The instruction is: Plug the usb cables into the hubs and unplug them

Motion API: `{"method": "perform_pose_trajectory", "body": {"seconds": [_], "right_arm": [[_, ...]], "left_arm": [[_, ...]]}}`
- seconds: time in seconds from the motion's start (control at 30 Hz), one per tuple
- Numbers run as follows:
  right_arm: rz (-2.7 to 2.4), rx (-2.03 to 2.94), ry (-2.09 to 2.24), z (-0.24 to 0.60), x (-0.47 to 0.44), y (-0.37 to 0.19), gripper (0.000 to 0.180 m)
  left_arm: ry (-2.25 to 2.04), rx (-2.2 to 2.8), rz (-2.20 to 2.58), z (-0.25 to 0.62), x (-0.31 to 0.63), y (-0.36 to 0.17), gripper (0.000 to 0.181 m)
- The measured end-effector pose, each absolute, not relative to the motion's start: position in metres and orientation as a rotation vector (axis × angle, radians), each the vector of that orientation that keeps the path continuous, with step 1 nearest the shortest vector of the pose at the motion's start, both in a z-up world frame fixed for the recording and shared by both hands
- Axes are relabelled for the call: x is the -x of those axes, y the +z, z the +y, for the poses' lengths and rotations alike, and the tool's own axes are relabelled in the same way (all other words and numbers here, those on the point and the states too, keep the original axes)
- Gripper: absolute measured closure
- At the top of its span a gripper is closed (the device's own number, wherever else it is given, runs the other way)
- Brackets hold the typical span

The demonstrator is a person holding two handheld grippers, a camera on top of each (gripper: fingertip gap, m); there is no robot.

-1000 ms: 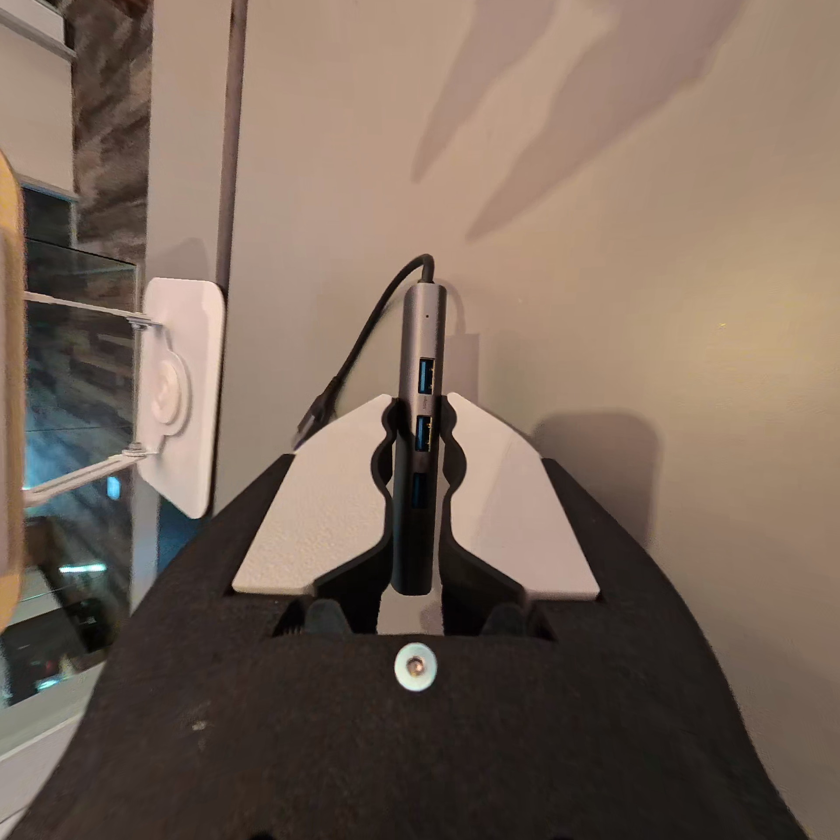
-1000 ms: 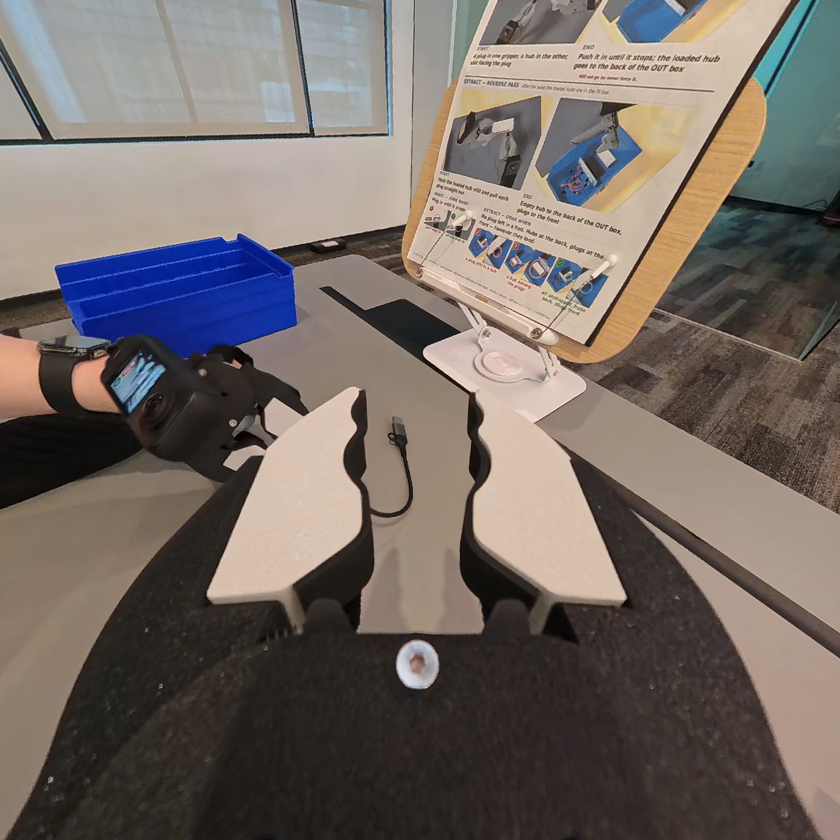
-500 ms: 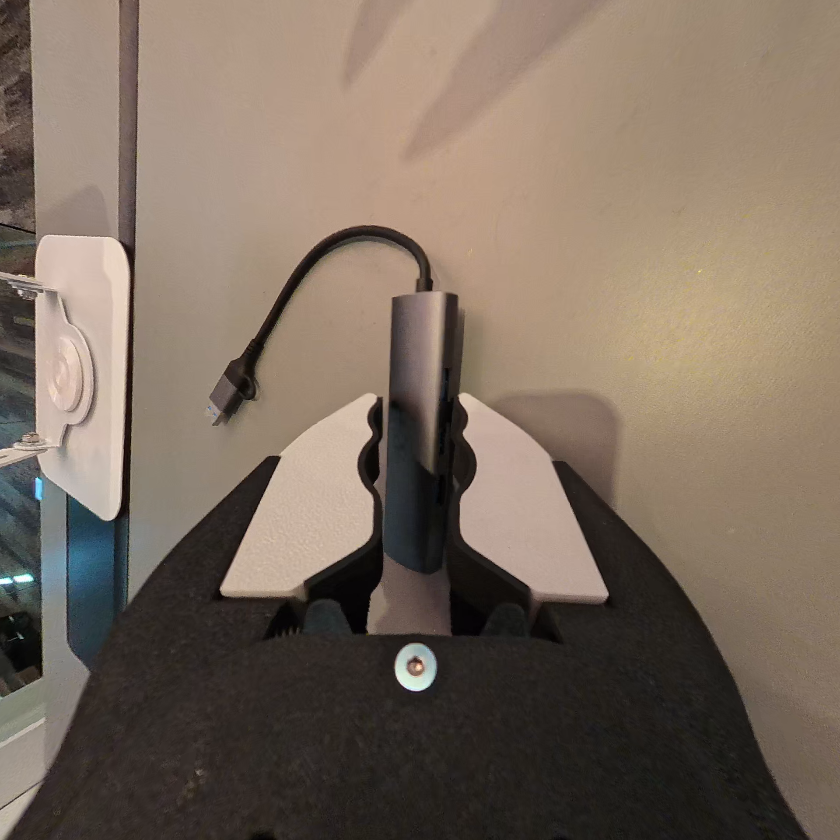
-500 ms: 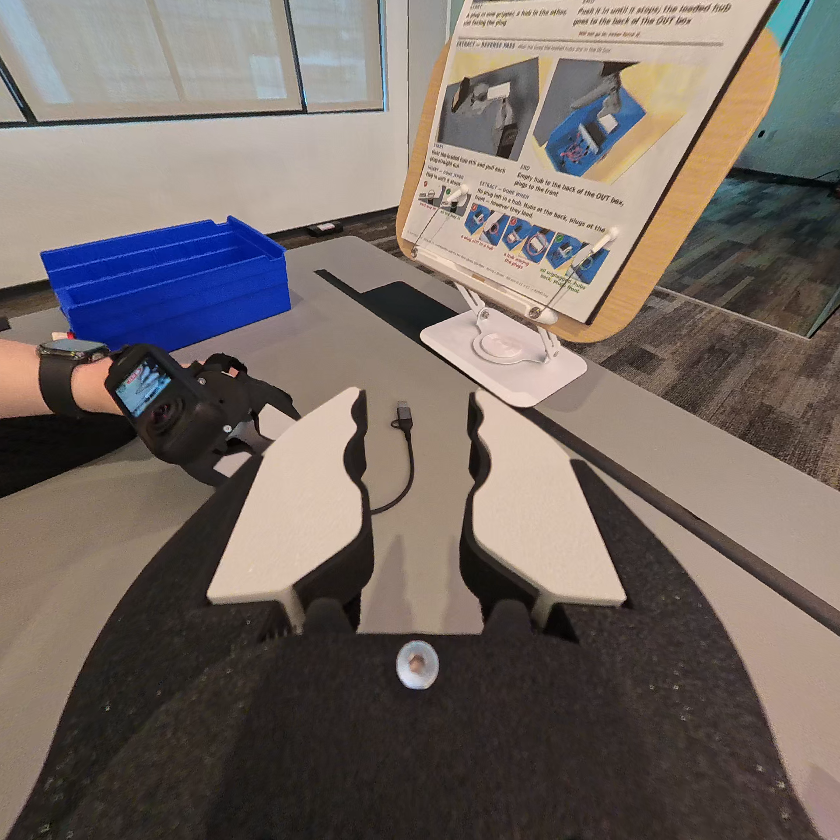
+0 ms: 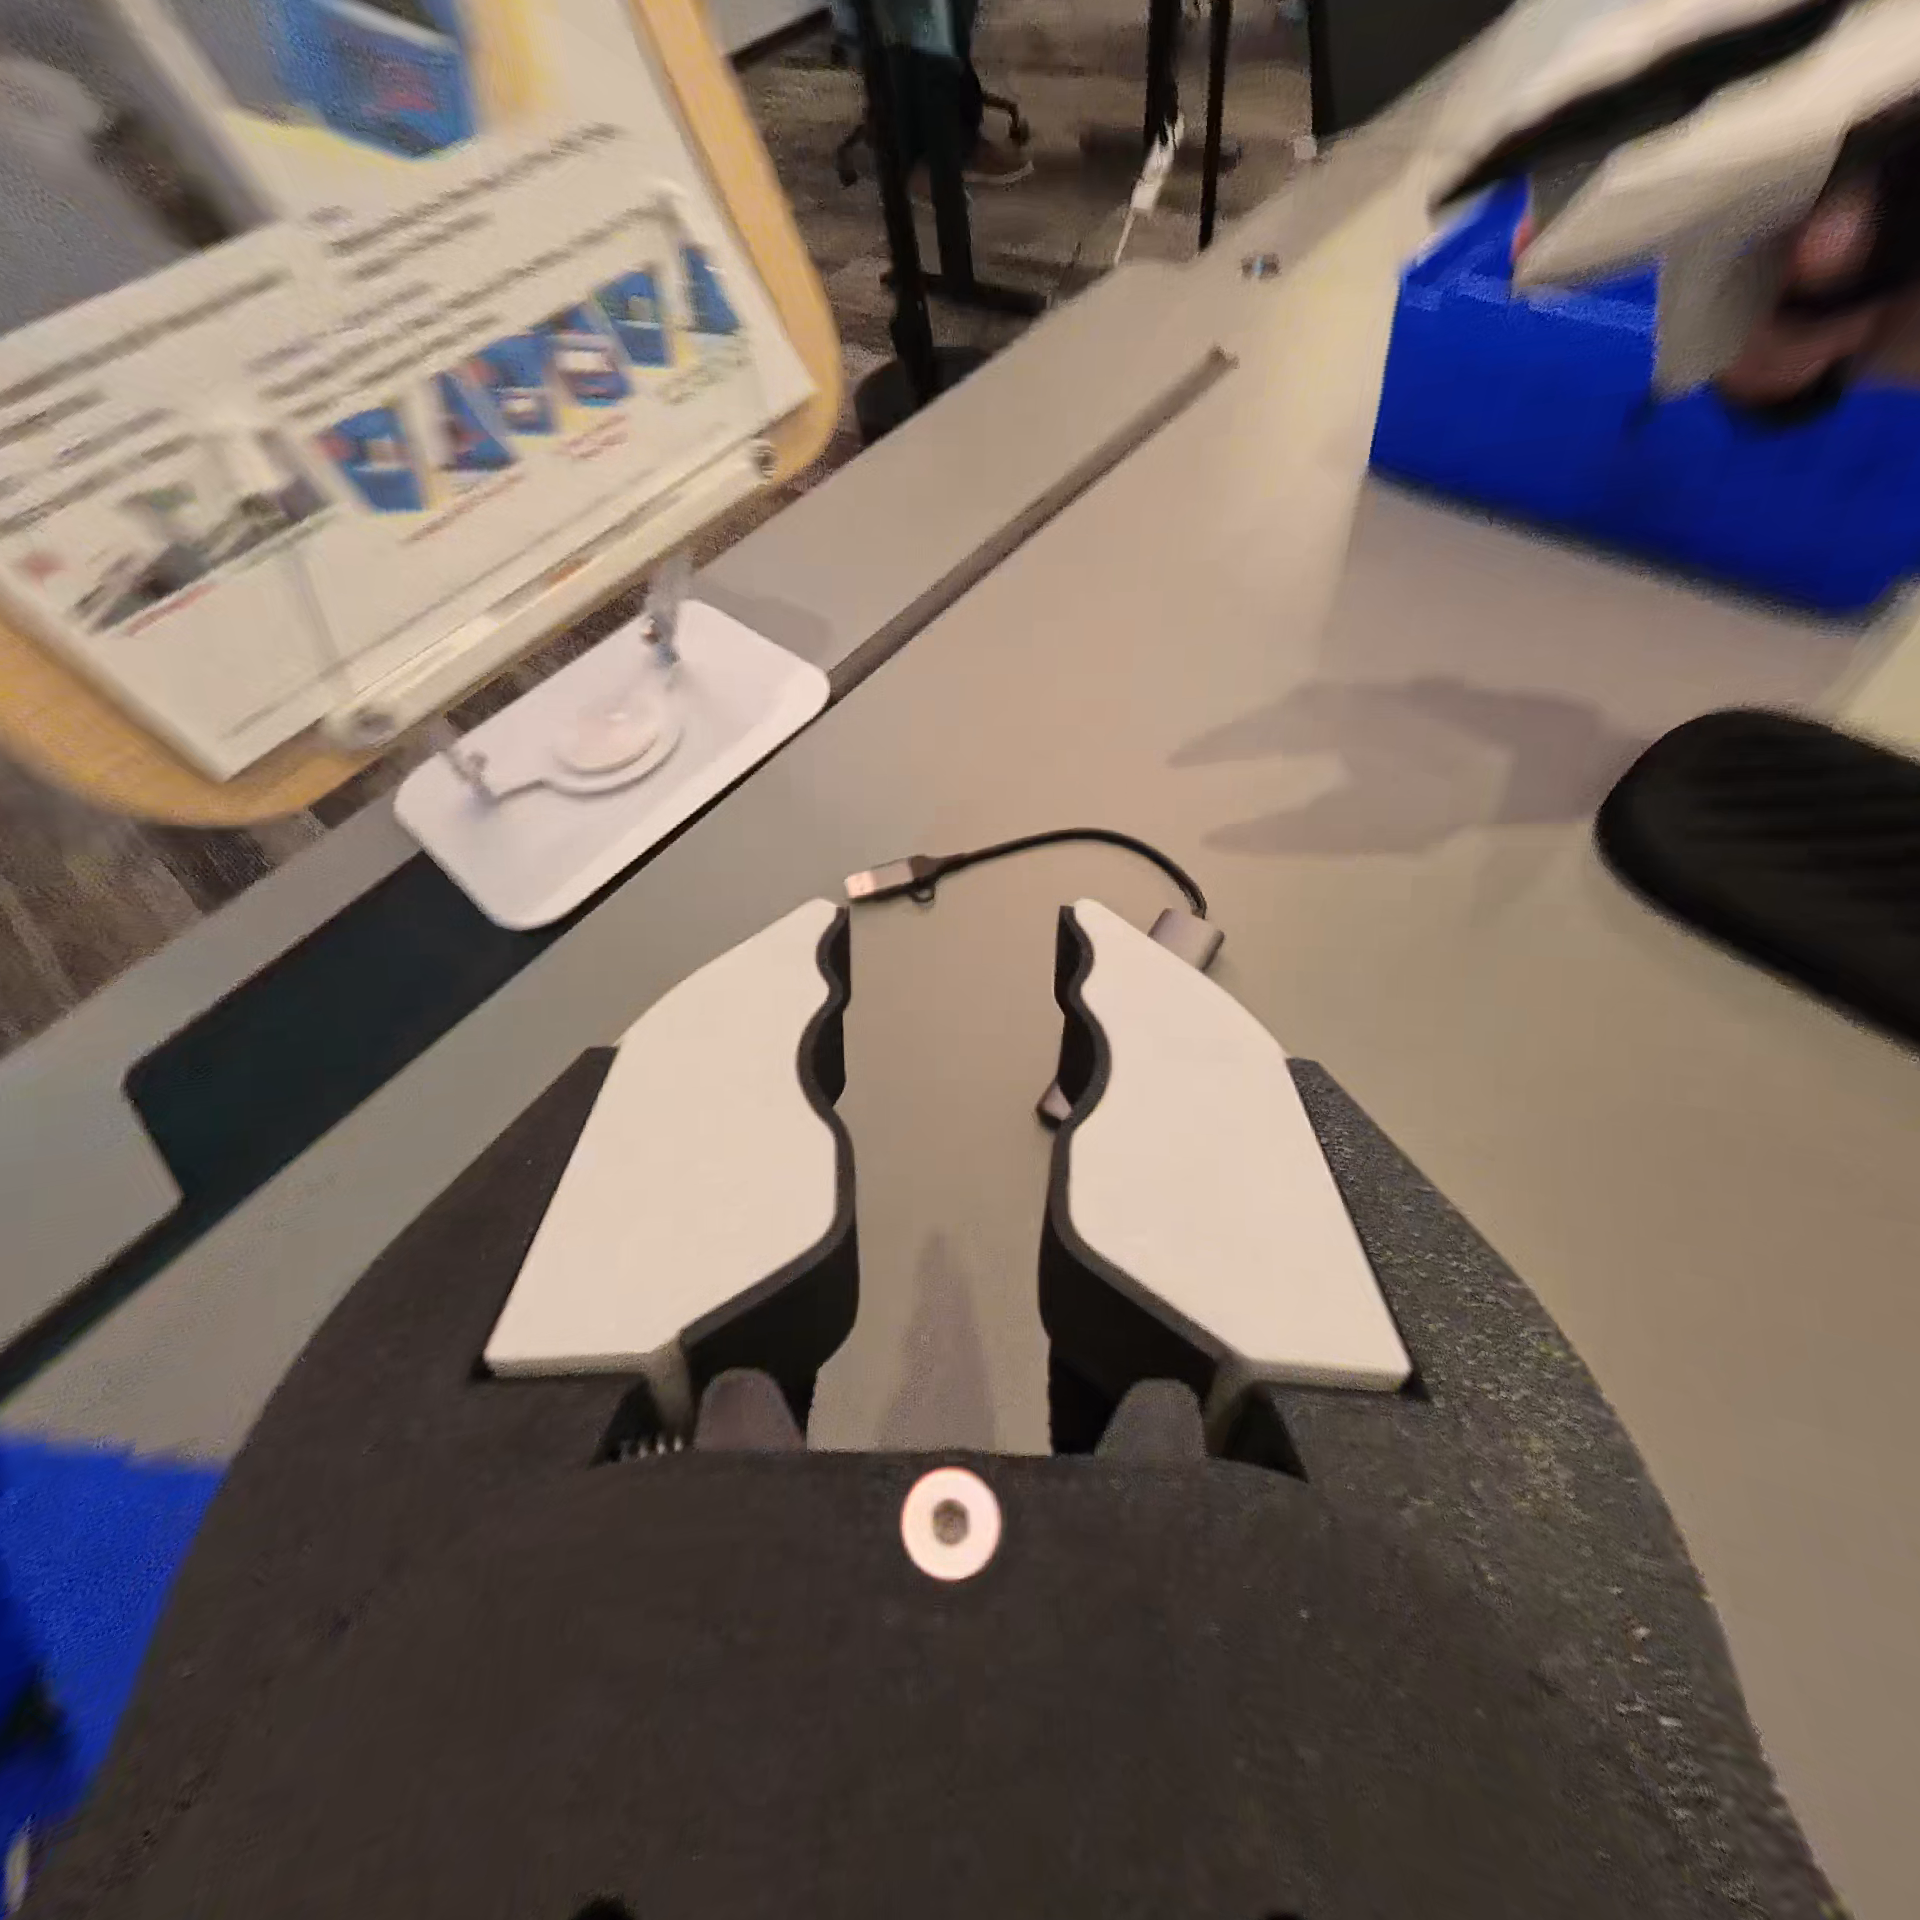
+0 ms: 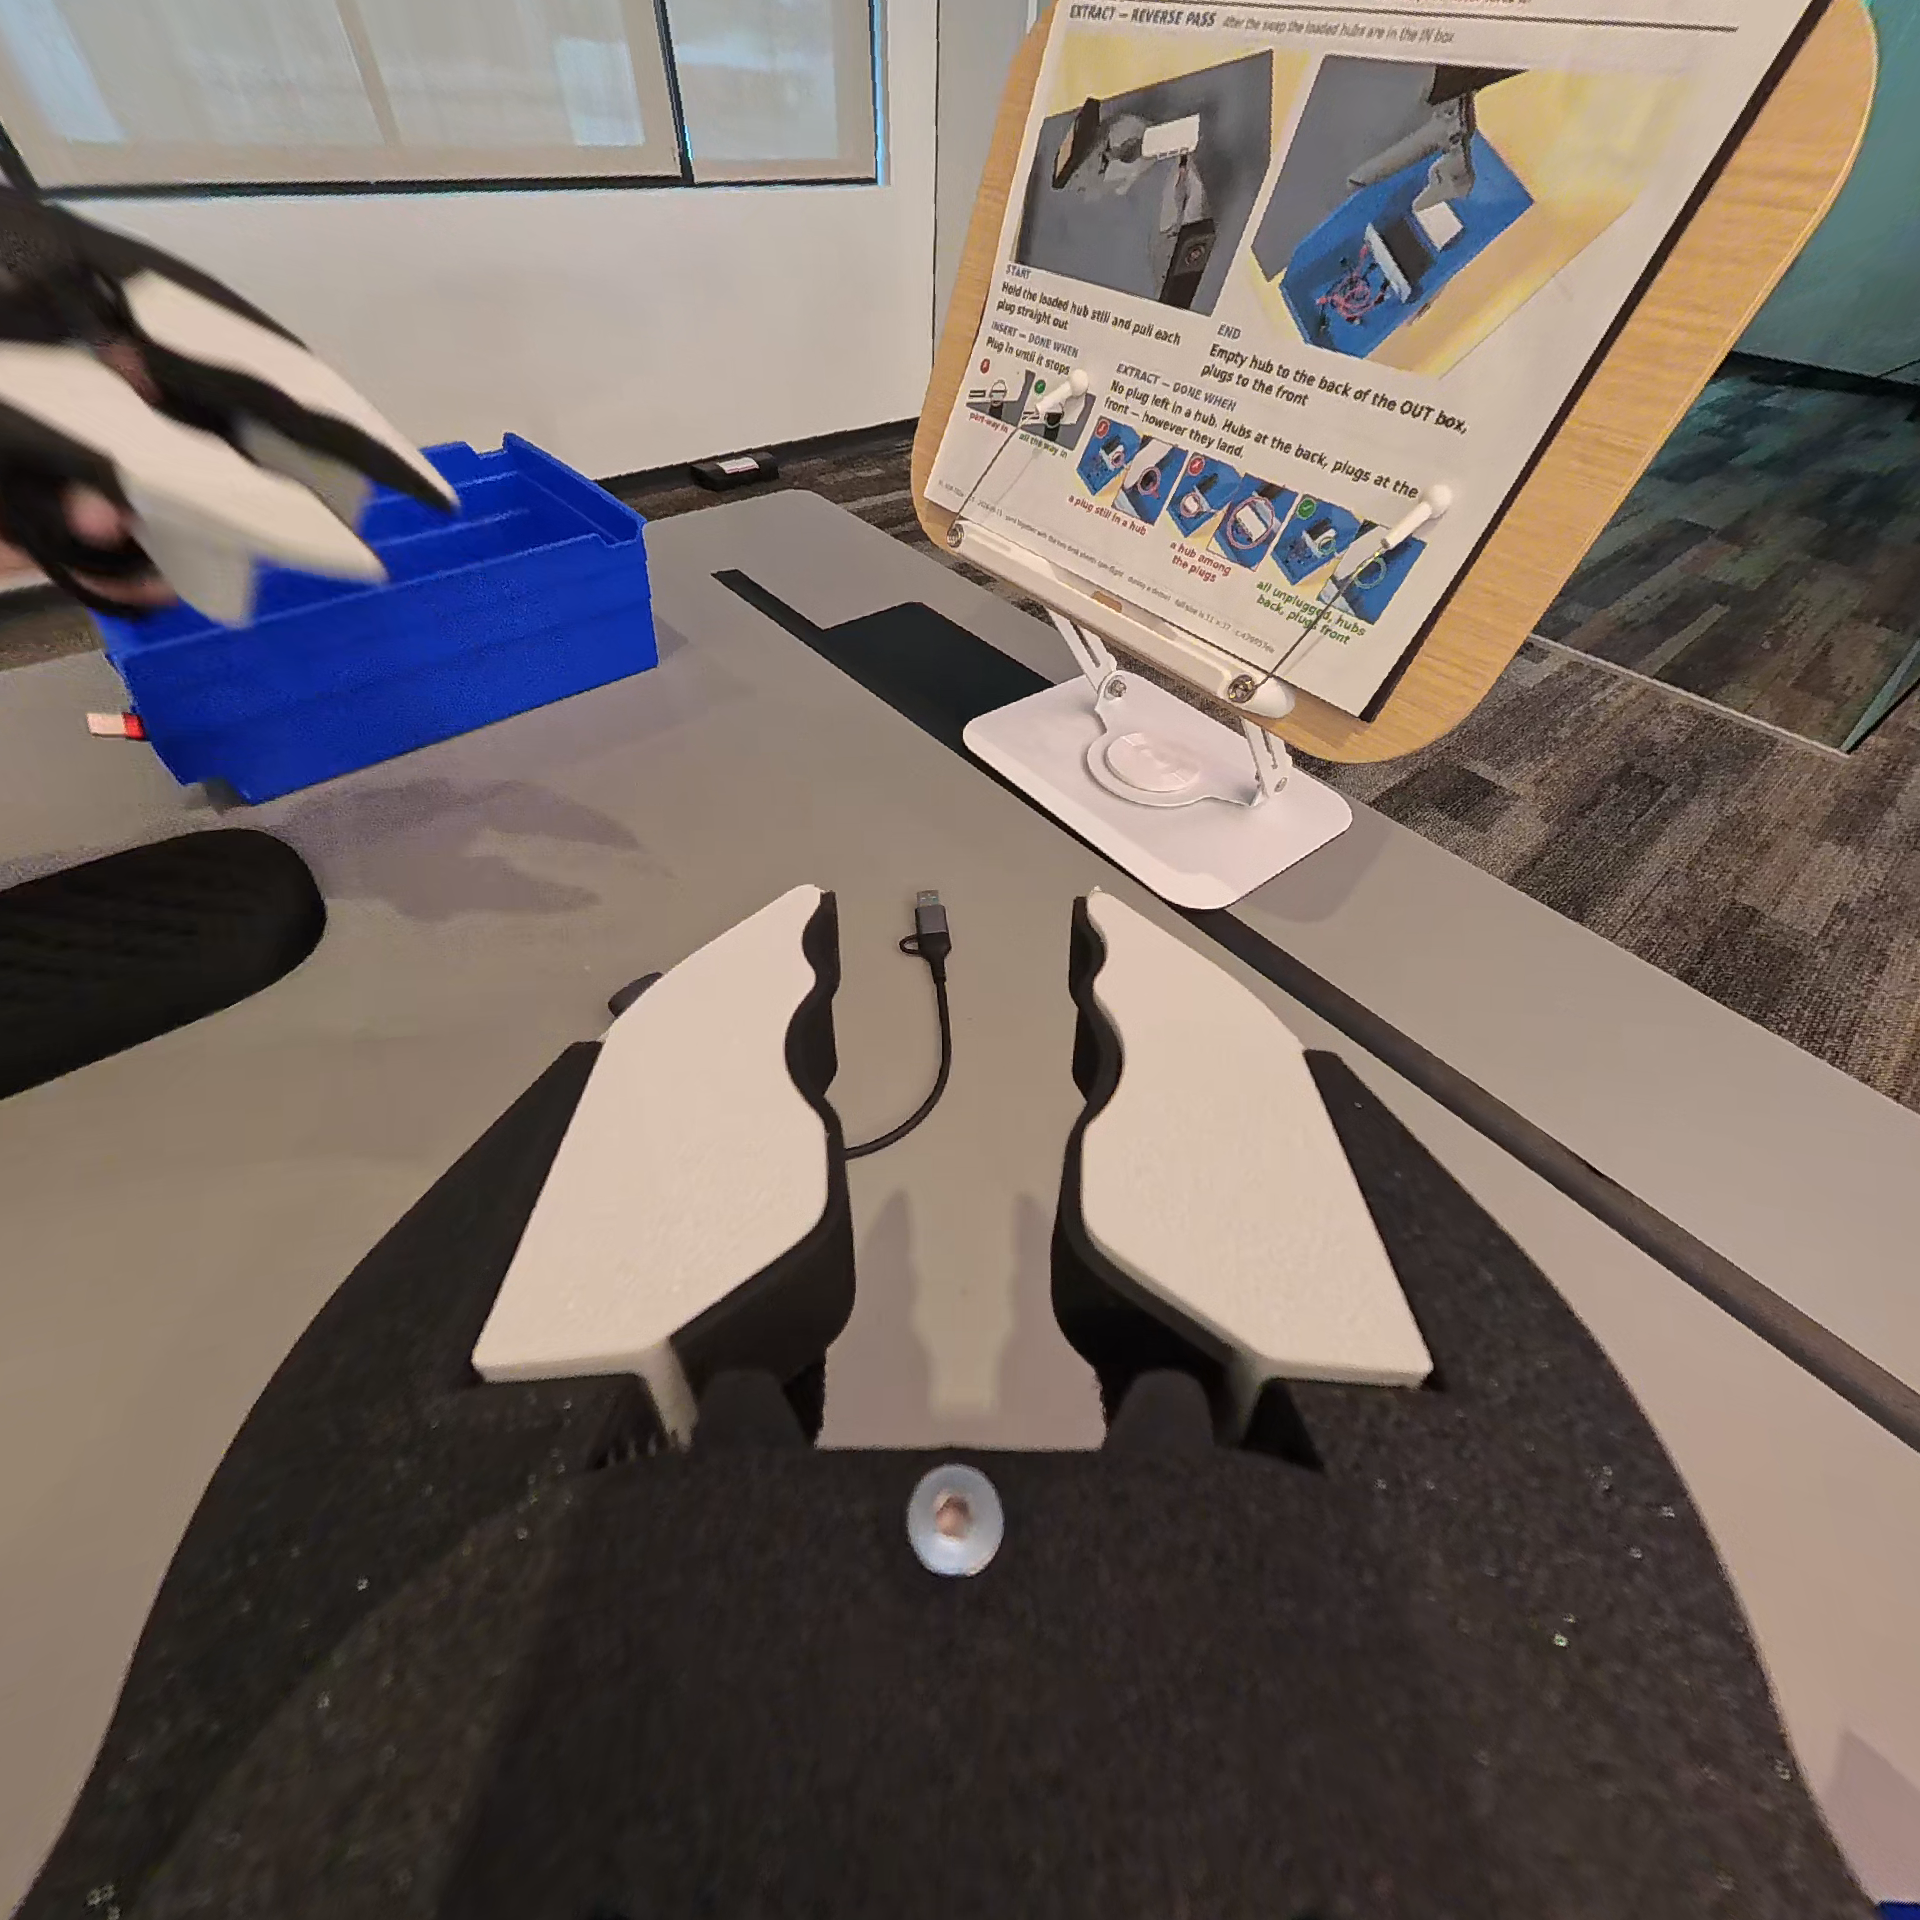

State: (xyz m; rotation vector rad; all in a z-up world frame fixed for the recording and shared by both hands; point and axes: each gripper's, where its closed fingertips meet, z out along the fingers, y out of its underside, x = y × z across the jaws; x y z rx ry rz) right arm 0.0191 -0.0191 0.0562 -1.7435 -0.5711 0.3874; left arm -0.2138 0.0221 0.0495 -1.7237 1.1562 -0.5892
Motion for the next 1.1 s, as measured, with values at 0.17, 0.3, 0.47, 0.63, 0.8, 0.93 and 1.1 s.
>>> {"method": "perform_pose_trajectory", "body": {"seconds": [0.17, 0.3, 0.47, 0.63, 0.8, 0.93, 1.1], "right_arm": [[-0.572, 1.738, 0.408, -0.019, -0.015, 0.057, 0.138], [-0.571, 1.762, 0.394, -0.015, -0.014, 0.051, 0.138], [-0.586, 1.788, 0.386, -0.012, -0.008, 0.044, 0.138], [-0.614, 1.807, 0.402, -0.009, 0.003, 0.037, 0.138], [-0.643, 1.815, 0.407, -0.006, 0.014, 0.033, 0.138], [-0.667, 1.822, 0.426, -0.004, 0.022, 0.027, 0.138], [-0.662, 1.842, 0.428, -0.001, 0.022, 0.021, 0.138]], "left_arm": [[-0.376, 1.993, 0.988, 0.059, 0.379, 0.073, 0.137], [-0.236, 2.155, 1.009, 0.062, 0.48, 0.049, 0.151], [-0.035, 2.198, 1.275, 0.053, 0.537, -0.01, 0.153], [0.047, 2.172, 1.504, 0.055, 0.547, -0.062, 0.155], [0.218, 2.121, 1.712, 0.072, 0.557, -0.102, 0.155], [0.293, 2.056, 1.848, 0.086, 0.553, -0.12, 0.157], [0.317, 2.073, 1.949, 0.096, 0.551, -0.137, 0.16]]}}
